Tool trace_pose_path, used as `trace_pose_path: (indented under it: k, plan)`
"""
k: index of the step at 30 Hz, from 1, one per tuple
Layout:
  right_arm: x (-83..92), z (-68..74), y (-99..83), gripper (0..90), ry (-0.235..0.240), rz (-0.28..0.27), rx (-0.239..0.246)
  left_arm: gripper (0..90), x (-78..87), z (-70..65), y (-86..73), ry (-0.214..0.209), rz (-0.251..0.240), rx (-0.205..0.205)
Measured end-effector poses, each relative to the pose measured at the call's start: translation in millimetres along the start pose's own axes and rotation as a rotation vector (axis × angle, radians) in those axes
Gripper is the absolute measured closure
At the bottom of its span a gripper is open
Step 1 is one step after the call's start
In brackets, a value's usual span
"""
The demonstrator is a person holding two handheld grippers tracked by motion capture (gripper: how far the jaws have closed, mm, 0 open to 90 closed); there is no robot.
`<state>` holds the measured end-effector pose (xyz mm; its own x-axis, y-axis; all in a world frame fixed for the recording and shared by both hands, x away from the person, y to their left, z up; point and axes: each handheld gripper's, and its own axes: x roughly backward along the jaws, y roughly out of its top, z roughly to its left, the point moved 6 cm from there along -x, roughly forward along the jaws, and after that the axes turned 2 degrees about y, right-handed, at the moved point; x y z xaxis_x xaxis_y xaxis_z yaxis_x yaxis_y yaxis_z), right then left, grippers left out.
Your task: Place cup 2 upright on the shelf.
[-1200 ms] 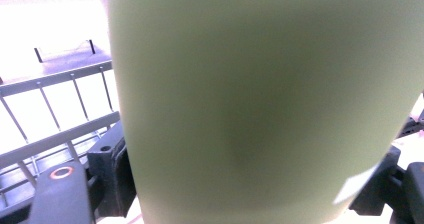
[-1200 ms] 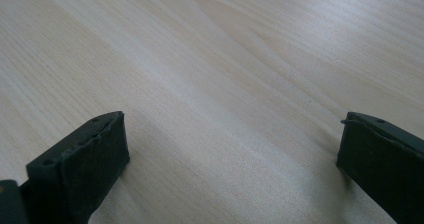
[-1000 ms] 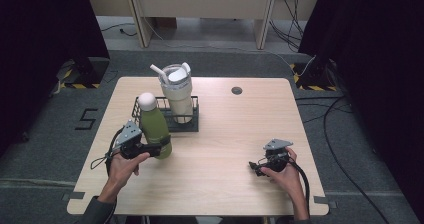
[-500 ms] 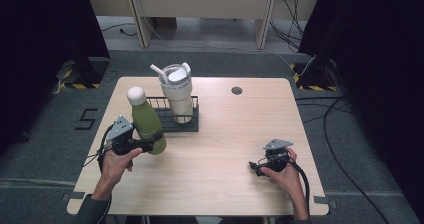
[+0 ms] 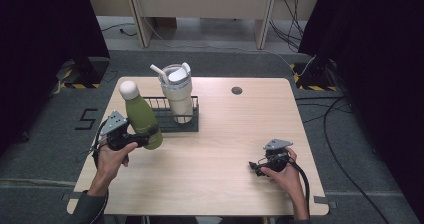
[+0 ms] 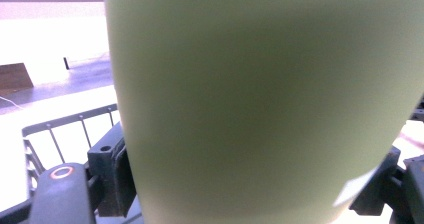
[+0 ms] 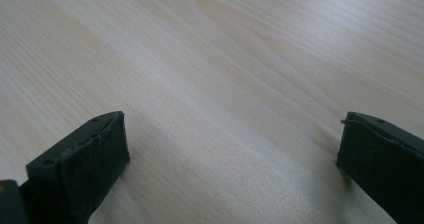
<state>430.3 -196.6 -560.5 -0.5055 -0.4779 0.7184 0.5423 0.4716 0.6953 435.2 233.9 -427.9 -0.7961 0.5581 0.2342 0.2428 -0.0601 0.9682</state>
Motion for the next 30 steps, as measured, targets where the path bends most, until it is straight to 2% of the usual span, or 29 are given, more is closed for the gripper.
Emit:
trace_pose_path:
  k: [30]
  plan:
    - [0.0, 0.0, 0.0, 0.4, 0.000, 0.000, 0.000, 19.8, -3.5, 18.5, 37.7, 0.031, -0.012, -0.014]
